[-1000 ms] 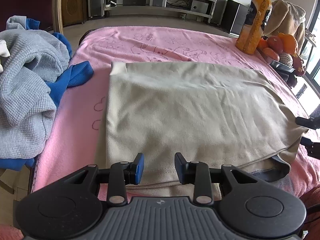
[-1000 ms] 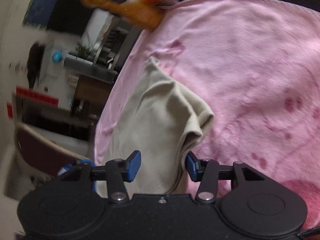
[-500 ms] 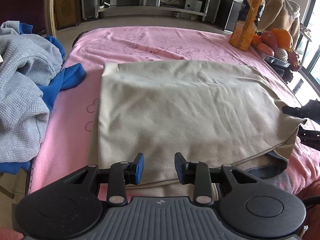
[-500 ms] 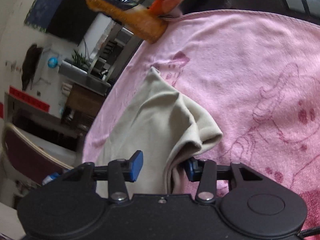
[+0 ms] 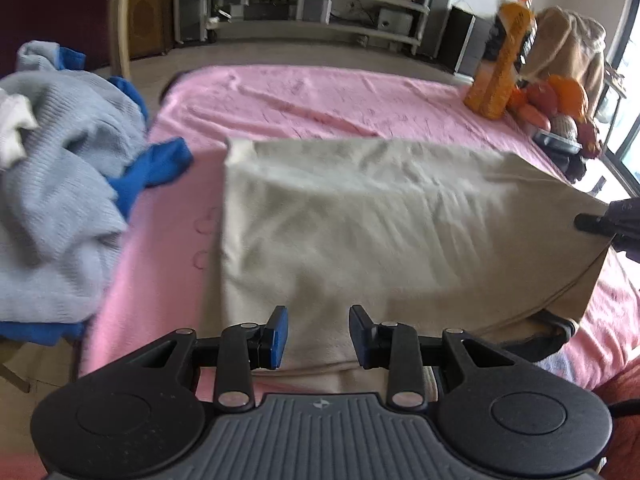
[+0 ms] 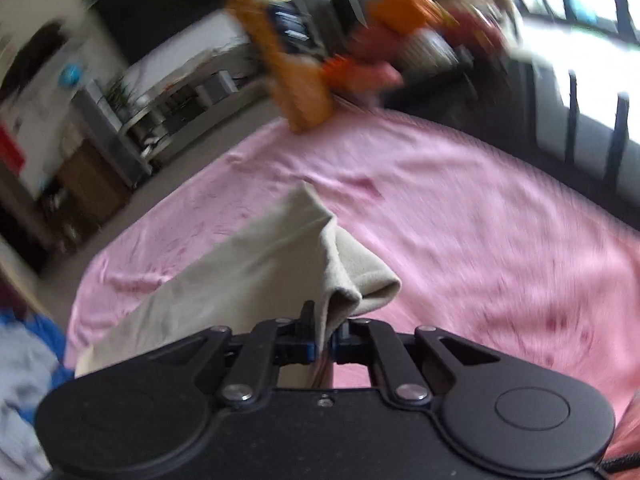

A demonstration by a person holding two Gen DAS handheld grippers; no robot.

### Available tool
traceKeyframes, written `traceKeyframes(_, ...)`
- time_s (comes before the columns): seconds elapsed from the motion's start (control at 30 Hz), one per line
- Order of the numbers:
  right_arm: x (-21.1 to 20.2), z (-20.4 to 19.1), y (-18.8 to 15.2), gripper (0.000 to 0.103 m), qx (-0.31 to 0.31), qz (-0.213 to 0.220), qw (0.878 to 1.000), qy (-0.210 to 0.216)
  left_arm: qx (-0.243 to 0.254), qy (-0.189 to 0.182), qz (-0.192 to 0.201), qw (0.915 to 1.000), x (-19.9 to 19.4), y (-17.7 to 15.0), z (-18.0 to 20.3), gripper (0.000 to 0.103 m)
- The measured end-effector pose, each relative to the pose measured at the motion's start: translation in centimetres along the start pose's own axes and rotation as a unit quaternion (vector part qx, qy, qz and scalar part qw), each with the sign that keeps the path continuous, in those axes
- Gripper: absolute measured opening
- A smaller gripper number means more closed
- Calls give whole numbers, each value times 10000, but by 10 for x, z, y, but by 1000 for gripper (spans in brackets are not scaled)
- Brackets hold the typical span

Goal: Fold clothes

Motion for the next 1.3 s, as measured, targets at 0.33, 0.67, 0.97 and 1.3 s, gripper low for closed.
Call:
traceKeyframes(0.33,-50,-190,-26,7,-3005,759,9445,1089,-680,565,563,9945,-49,19,-66,36)
traceKeyframes(0.67,12,-264,-160,7,-5275,-558,8329,1579,-1338,520,480,9885,-40,14,-102,36)
traceKeyframes(0.97,-12,-265,-166,7,-5568,-306,8121,1720,-1493,454,456,9867,-36,13,-105,36)
traceKeyframes(1.3,-17,-259,-167,35,-5403,-1041,8045,2235,-1643,438,472,9843,-35,10,-112,36)
Point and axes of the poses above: each gripper's, at about its wrist camera, not at the fingertips, and x roughly the way its jaws point, z to its right, y to its top, the point moved 3 cm from there along x, roughly the way its jaws point, and after that the axes turned 4 degrees about y, right-handed, at the moved point
